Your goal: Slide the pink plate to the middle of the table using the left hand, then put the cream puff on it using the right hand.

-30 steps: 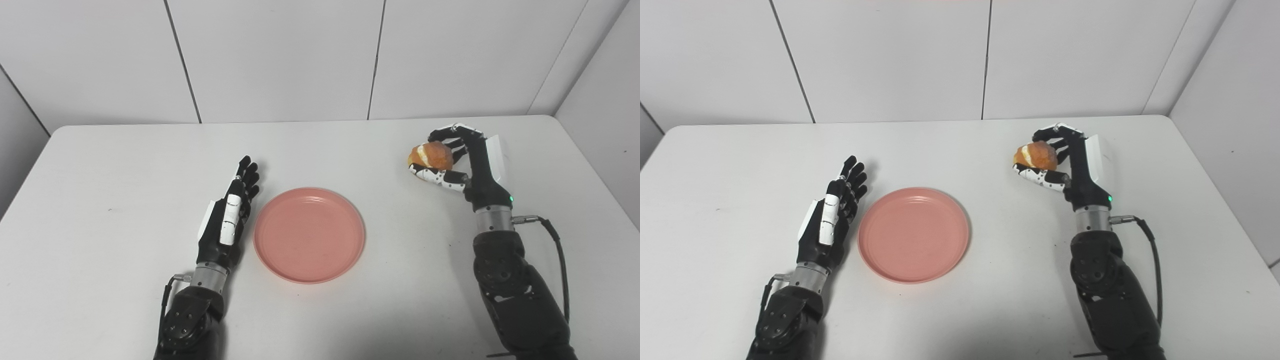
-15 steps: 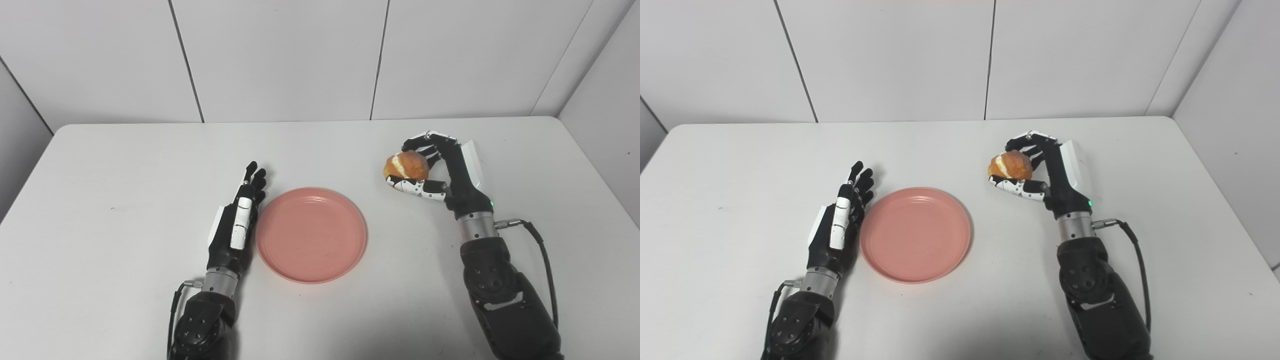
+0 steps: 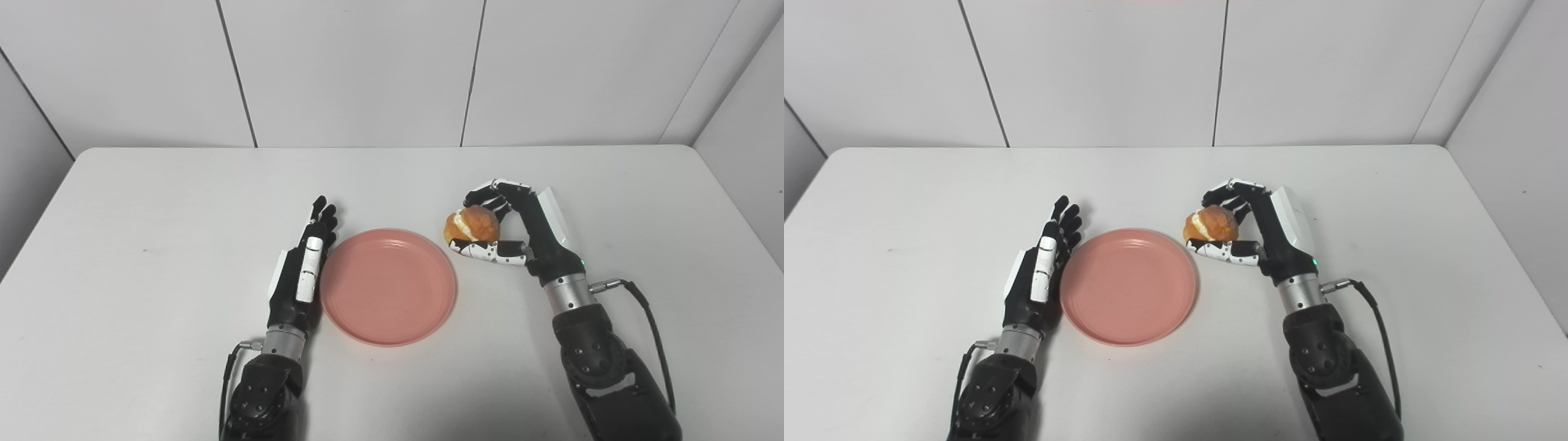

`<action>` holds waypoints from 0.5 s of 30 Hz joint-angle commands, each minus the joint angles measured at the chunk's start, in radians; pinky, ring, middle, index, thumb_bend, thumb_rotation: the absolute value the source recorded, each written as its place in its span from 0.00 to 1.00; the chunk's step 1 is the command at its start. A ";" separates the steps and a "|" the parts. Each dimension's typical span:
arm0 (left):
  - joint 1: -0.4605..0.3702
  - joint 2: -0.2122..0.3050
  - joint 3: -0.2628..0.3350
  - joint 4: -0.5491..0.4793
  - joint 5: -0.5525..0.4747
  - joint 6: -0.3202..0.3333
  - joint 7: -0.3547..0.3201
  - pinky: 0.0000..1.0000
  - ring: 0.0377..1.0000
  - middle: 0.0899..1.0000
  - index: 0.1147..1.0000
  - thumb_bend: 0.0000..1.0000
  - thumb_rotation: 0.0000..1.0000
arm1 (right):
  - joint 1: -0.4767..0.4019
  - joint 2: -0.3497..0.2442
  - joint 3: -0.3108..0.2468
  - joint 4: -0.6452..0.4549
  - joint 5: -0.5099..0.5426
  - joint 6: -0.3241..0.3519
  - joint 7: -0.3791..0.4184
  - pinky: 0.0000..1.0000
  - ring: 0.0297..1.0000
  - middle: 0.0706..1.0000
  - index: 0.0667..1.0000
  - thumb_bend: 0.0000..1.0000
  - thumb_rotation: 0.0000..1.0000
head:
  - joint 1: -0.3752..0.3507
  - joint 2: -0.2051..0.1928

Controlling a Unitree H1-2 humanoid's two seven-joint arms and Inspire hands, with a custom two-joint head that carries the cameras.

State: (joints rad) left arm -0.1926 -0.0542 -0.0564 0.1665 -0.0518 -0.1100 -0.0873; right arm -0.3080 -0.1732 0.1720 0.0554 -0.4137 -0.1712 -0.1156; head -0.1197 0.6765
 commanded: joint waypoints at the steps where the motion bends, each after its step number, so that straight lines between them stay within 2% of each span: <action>1: 0.062 -0.012 -0.015 0.048 0.013 0.008 0.004 1.00 0.99 0.99 1.00 0.61 1.00 | -0.016 0.008 0.002 -0.038 0.000 -0.040 0.006 0.35 0.44 0.51 0.44 0.49 0.00 | 0.001 -0.001; 11: 0.065 -0.014 -0.022 0.024 0.023 0.035 0.010 1.00 0.99 0.98 1.00 0.61 1.00 | -0.017 0.017 0.027 -0.042 0.005 -0.076 0.041 0.36 0.45 0.49 0.44 0.49 0.00 | 0.005 0.009; 15: 0.066 -0.018 -0.024 0.016 0.020 0.039 0.013 1.00 0.99 0.98 1.00 0.62 1.00 | -0.017 0.028 0.042 -0.050 0.006 -0.069 0.059 0.36 0.45 0.50 0.44 0.49 0.00 | 0.006 0.012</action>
State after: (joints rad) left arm -0.1873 -0.0550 -0.0712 0.1552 -0.0349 -0.0760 -0.0788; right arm -0.3012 -0.1516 0.2111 0.0455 -0.4130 -0.1940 -0.0601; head -0.1150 0.6872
